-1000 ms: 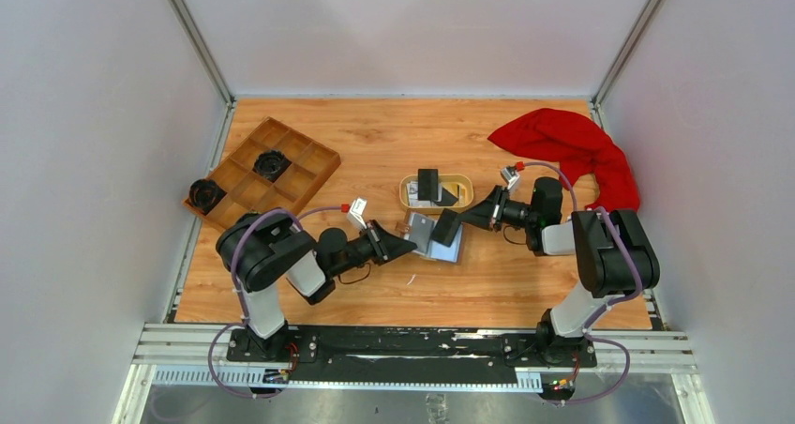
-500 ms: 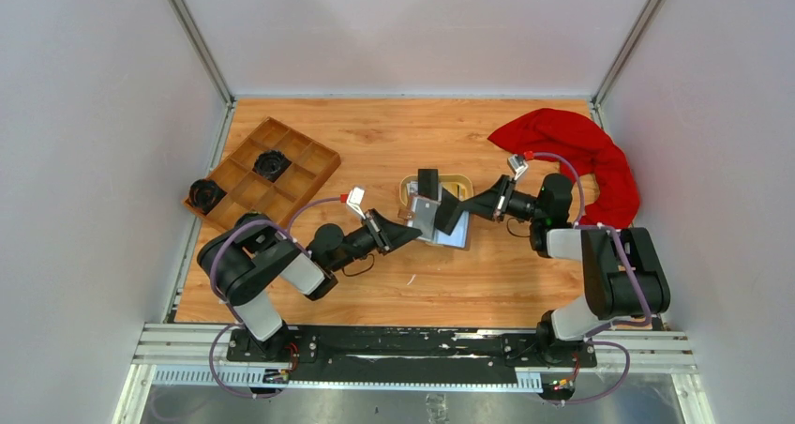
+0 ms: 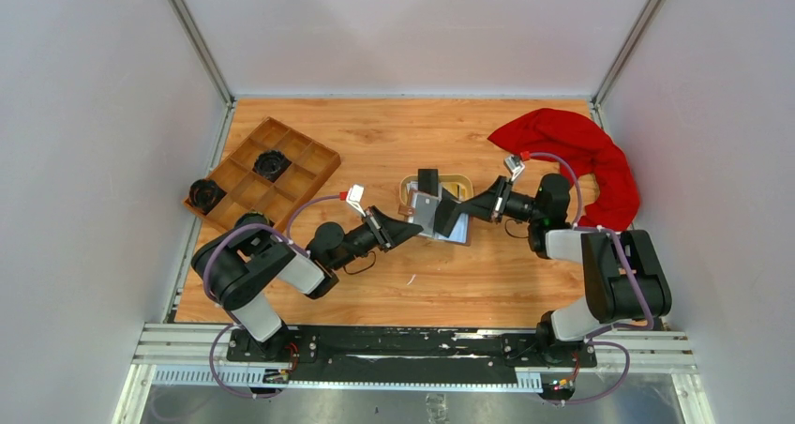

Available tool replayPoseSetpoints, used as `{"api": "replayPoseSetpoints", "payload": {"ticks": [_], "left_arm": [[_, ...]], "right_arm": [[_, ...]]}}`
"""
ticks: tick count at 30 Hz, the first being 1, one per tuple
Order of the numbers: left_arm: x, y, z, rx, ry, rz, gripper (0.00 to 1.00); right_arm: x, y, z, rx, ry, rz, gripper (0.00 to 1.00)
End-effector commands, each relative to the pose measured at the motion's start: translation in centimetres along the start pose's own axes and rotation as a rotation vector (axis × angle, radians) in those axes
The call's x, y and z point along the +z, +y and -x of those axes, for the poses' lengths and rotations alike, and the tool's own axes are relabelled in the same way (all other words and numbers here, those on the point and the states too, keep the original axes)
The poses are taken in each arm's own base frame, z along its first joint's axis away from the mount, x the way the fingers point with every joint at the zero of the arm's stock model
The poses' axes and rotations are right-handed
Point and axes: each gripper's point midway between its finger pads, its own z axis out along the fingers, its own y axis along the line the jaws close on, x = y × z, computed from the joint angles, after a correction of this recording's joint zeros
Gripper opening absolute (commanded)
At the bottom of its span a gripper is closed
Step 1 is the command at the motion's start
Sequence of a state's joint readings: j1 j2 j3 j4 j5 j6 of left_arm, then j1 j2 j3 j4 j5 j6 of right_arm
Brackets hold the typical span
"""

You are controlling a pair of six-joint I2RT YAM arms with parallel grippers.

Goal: Put the credit cards into the card holder
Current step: Insert the credit card into the card holder.

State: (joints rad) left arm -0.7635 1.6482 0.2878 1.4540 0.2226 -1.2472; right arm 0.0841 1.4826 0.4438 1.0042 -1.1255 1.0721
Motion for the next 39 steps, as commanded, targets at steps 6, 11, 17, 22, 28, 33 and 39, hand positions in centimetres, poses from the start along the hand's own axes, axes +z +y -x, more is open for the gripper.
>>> {"api": "replayPoseSetpoints", "payload": {"ticks": [6, 11, 17, 22, 28, 33, 39], "left_arm": [[0.5, -2.9, 0.6, 0.045, -0.012, -0.102, 0.0], [0.5, -3.1, 0.6, 0.054, -0.009, -0.111, 0.0], [0.3, -3.3, 0.8, 0.064, -0.004, -0.121, 0.0], [0.5, -3.5, 0.2, 0.059, 0.035, -0.14, 0.01], [1.0, -3.5, -0.5, 0.043, 0.069, -0.149, 0.05], [1.6, -3.6, -1.1, 0.034, 0.085, -0.154, 0.1], [2.0, -3.6, -1.4, 0.027, 0.089, -0.152, 0.17]], "right_arm": [[1.0, 1.2, -1.9, -0.043, 0.09, 0.039, 0.0], [1.3, 1.1, -2.3, -0.025, 0.107, 0.036, 0.0], [1.3, 1.0, -2.3, -0.02, 0.116, 0.036, 0.0], [1.4, 1.4, -2.3, -0.042, 0.117, 0.051, 0.0], [1.7, 1.8, -2.3, -0.052, 0.108, 0.063, 0.0], [1.8, 1.9, -2.2, -0.036, 0.094, 0.07, 0.0], [1.9, 1.6, -2.3, -0.021, 0.097, 0.066, 0.0]]}}
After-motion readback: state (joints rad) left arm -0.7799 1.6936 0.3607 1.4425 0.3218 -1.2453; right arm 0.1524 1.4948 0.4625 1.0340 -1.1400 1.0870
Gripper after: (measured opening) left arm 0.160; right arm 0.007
